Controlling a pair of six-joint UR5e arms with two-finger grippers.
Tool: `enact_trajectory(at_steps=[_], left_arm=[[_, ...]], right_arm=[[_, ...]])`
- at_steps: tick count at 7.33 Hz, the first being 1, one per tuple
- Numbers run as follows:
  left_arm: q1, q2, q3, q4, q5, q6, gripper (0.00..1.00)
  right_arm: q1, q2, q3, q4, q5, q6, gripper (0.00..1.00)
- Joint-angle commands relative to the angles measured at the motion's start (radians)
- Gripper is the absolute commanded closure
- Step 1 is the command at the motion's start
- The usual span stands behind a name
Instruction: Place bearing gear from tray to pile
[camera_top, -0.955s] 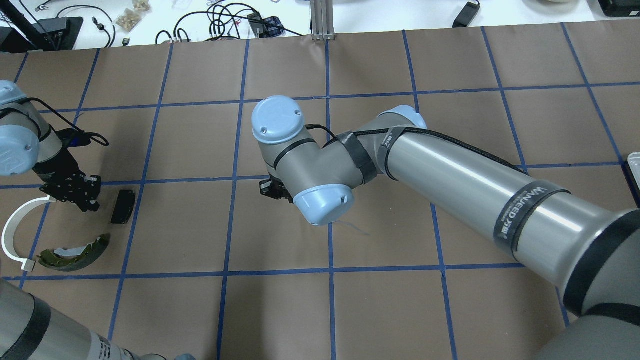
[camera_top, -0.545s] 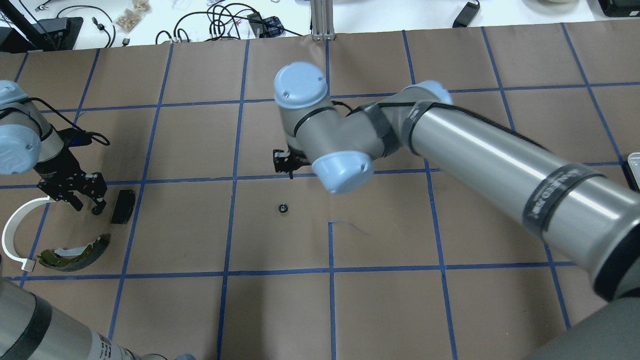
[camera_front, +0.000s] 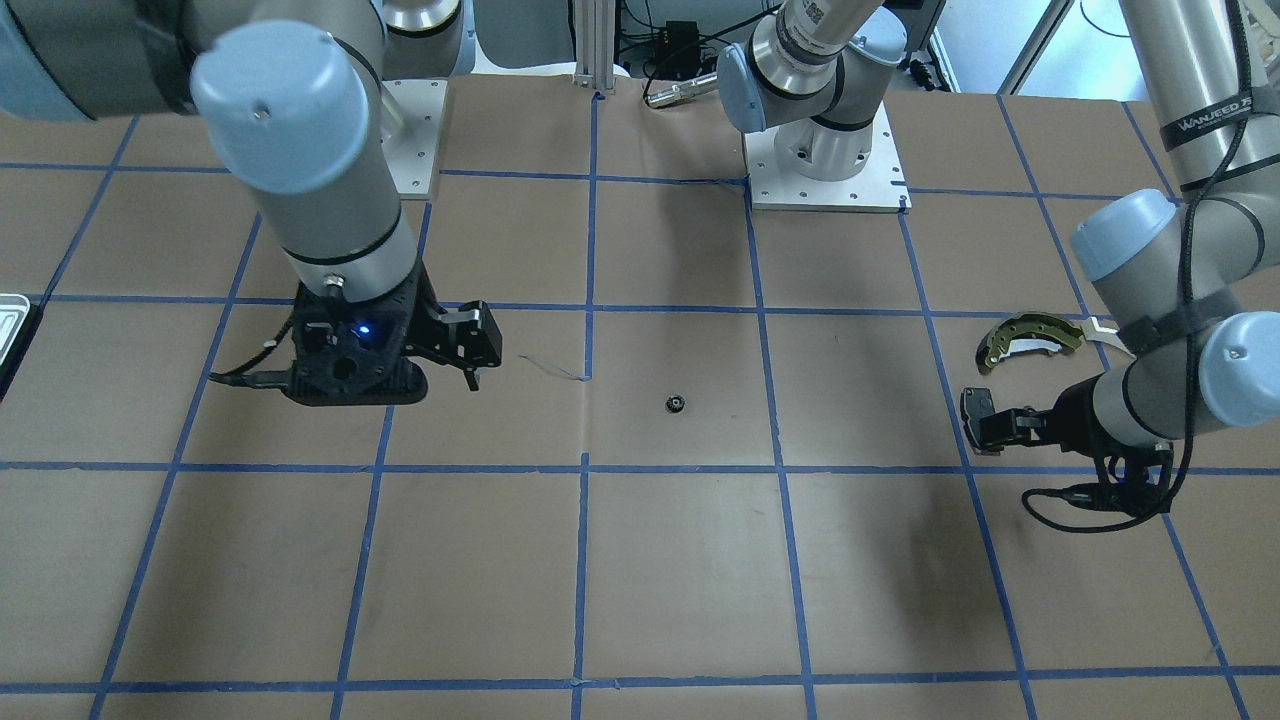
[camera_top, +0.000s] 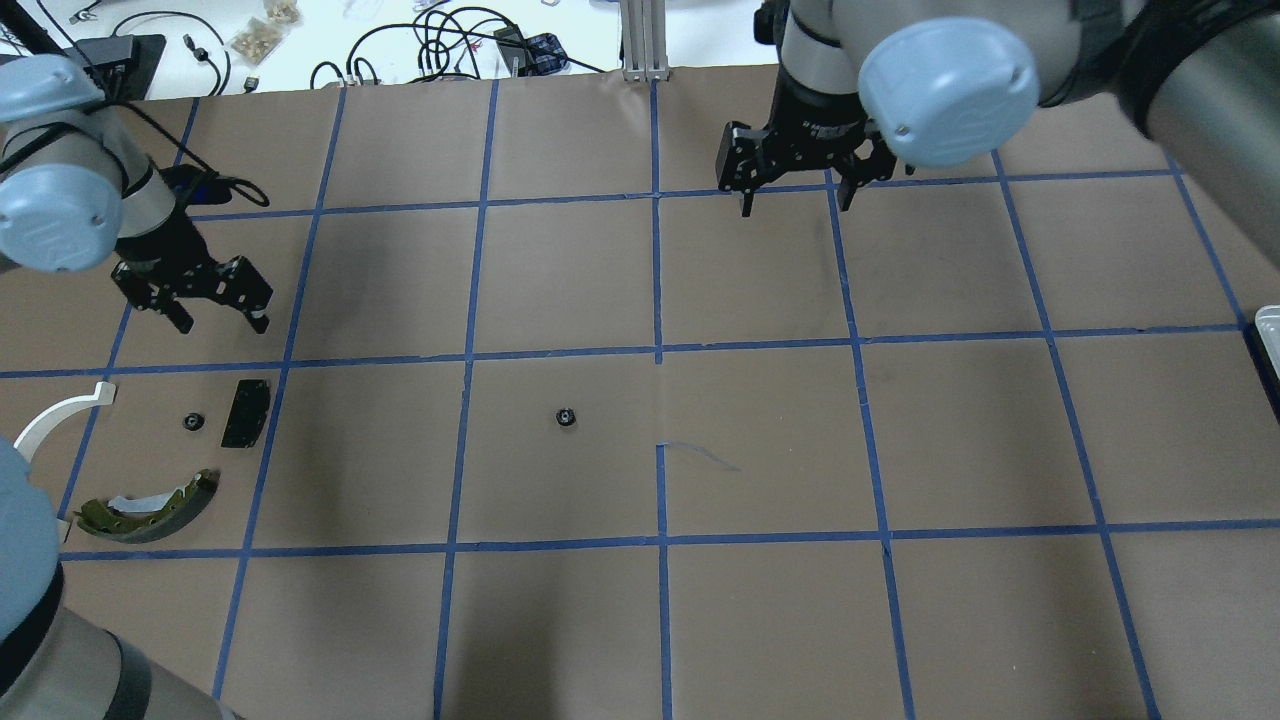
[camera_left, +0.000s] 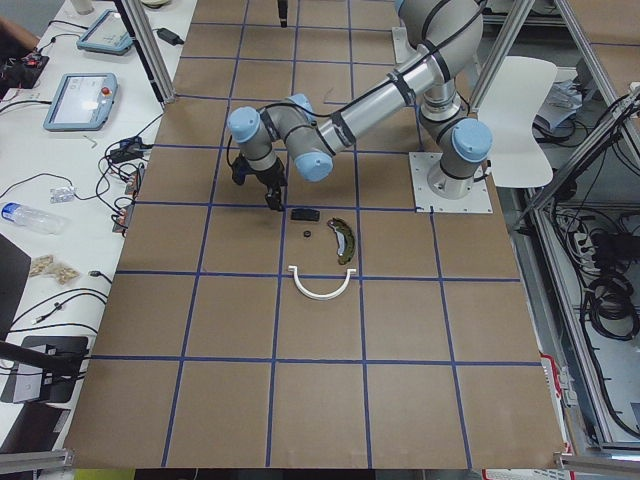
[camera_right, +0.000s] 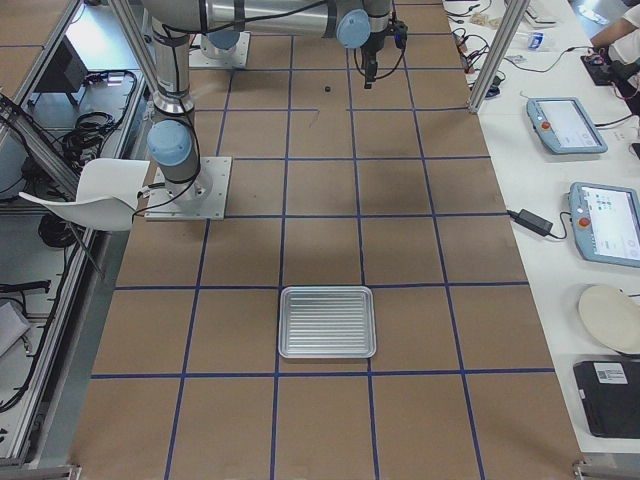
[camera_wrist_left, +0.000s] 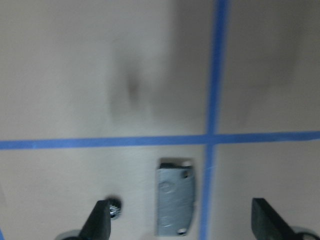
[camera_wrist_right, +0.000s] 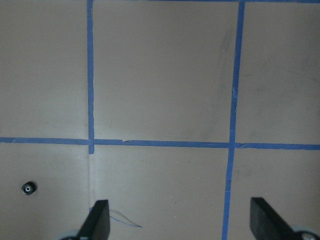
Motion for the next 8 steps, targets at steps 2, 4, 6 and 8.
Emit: enact_trajectory(at_steps=[2,4,6,8], left_arm=[[-0.318,-0.011,0.092,-0.088,-0.086,-0.296,0.00],[-0.472,-0.015,0.062,-0.076,-0.181,-0.408,0.00],[-0.528,-0.018,-0.048,0.062,-0.187,-0.465,0.00],[-0.539,-0.022,-0.193,0.238,-0.203,-0.497,0.00]], right_arm=[[-0.047,-0.095,0.000,0.057,0.012,-0.108,0.00],[-0.092,-0.138,0.084,0.042,-0.007,-0.108,0.00],[-0.134,-0.173,0.115,0.038,0.001,-0.094,0.00],[-0.133,-0.185,0.115,0.039,-0.068,-0.098,0.00]])
